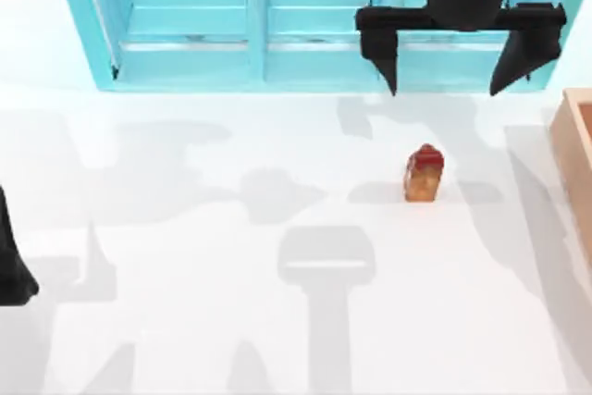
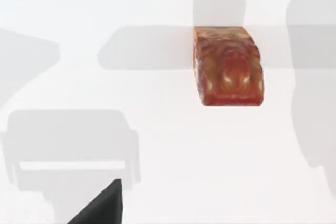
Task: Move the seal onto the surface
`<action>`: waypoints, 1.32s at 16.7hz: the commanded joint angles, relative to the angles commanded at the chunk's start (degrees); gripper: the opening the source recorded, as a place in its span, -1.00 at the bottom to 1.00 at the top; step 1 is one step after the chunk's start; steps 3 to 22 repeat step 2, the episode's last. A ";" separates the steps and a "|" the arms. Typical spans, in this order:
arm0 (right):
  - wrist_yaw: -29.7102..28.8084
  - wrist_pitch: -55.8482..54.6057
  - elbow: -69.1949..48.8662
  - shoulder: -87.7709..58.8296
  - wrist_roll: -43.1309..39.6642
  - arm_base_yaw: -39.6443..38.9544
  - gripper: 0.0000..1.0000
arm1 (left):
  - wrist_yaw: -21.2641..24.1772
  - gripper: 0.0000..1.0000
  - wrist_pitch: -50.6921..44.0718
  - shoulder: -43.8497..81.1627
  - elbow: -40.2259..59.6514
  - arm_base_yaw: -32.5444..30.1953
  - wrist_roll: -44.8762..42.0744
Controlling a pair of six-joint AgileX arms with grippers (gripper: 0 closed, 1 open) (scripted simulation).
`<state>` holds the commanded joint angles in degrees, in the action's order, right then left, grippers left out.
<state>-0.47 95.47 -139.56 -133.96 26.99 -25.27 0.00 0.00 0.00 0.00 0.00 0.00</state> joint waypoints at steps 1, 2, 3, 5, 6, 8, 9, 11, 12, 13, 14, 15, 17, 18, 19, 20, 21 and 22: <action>0.08 0.63 -0.64 -0.03 -0.01 0.02 1.00 | 0.00 1.00 0.00 0.00 0.00 0.00 0.00; 0.10 0.74 -0.74 -0.04 -0.01 0.02 1.00 | 0.00 1.00 0.00 0.00 0.00 0.00 0.00; 0.10 0.74 -0.74 -0.04 -0.01 0.02 1.00 | 0.00 1.00 0.00 0.00 0.00 0.00 0.00; 0.10 0.74 -0.74 -0.04 -0.01 0.02 1.00 | 0.00 1.00 0.00 0.00 0.00 0.00 0.00; 0.10 0.74 -0.74 -0.04 -0.01 0.02 1.00 | 0.00 1.00 0.00 0.00 0.00 0.00 0.00; 0.10 0.74 -0.74 -0.04 -0.01 0.02 1.00 | 0.00 1.00 0.00 0.00 0.00 0.00 0.00; 0.10 0.74 -0.74 -0.04 -0.01 0.02 1.00 | 0.00 1.00 0.00 0.00 0.00 0.00 0.00; 0.10 0.74 -0.74 -0.04 -0.01 0.02 1.00 | 0.00 1.00 0.00 0.00 0.00 0.00 0.00; 0.10 0.74 -0.74 -0.04 -0.01 0.02 1.00 | 0.00 1.00 0.00 0.00 0.00 0.00 0.00; 0.10 0.74 -0.74 -0.04 -0.01 0.02 1.00 | 0.00 1.00 0.00 0.00 0.00 0.00 0.00; 0.10 0.74 -0.74 -0.04 -0.01 0.02 1.00 | 0.00 1.00 0.00 0.00 0.00 0.00 0.00; 0.10 0.74 -0.74 -0.04 -0.01 0.02 1.00 | 0.00 1.00 0.00 0.00 0.00 0.00 0.00; 0.10 0.74 -0.74 -0.04 -0.01 0.02 1.00 | 0.00 1.00 0.00 0.00 0.00 0.00 0.00; 0.10 0.74 -0.74 -0.04 -0.01 0.02 1.00 | 0.00 1.00 0.00 0.00 0.00 0.00 0.00; 0.10 0.74 -0.74 -0.04 -0.01 0.02 1.00 | 0.00 1.00 0.00 0.00 0.00 0.00 0.00; 0.10 0.74 -0.74 -0.04 -0.01 0.02 1.00 | 0.00 1.00 0.00 0.00 0.00 0.00 0.00; 0.10 0.74 -0.74 -0.04 -0.01 0.02 1.00 | 0.00 1.00 0.00 0.00 0.00 0.00 0.00; 0.10 0.74 -0.74 -0.04 -0.01 0.02 1.00 | 0.00 1.00 0.00 0.00 0.00 0.00 0.00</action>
